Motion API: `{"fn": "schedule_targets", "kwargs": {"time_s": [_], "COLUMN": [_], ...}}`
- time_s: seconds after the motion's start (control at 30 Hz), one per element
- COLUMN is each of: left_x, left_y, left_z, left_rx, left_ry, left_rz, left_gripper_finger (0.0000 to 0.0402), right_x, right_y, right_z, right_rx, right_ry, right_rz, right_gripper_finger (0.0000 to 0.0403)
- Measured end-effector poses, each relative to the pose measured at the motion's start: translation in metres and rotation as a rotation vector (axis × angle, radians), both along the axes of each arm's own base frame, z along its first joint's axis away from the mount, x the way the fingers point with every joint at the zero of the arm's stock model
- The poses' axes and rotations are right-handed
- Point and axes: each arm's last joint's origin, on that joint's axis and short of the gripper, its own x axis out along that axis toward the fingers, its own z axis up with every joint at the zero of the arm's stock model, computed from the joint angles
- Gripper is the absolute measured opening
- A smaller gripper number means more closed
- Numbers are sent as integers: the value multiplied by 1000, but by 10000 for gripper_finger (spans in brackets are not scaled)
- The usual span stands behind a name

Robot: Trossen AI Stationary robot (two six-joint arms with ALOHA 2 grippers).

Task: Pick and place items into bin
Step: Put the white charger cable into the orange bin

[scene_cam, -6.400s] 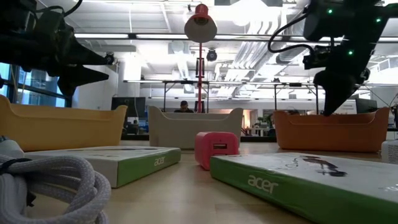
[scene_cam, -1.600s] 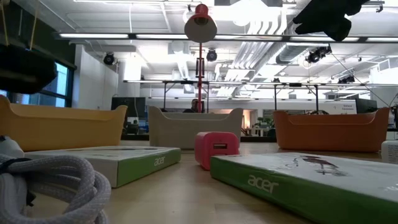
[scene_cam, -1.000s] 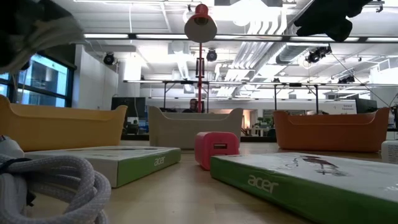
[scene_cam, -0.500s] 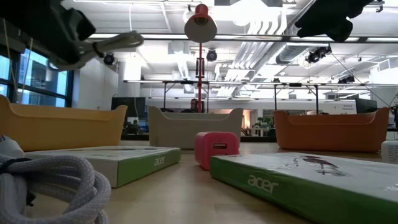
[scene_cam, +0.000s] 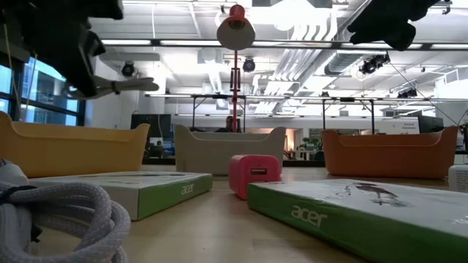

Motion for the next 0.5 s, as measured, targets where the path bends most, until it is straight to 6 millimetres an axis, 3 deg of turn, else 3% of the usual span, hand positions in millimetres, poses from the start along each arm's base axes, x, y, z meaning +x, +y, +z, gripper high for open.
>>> {"fn": "schedule_targets", "kwargs": {"time_s": [0.3,0.5], "left_x": [-26,-6], "left_y": [16,31], "left_z": [25,30], "left_rx": [70,103], "left_ry": [-64,-147], "left_rz": [68,9], "left_gripper_finger": [28,16], "right_x": [0,-1], "right_y": [0,0], "right_z": [-1,-1], "right_rx": [-9,-6], "right_ry": [6,9], "right_rz": [-8,-8], "right_gripper_finger": [134,134]}}
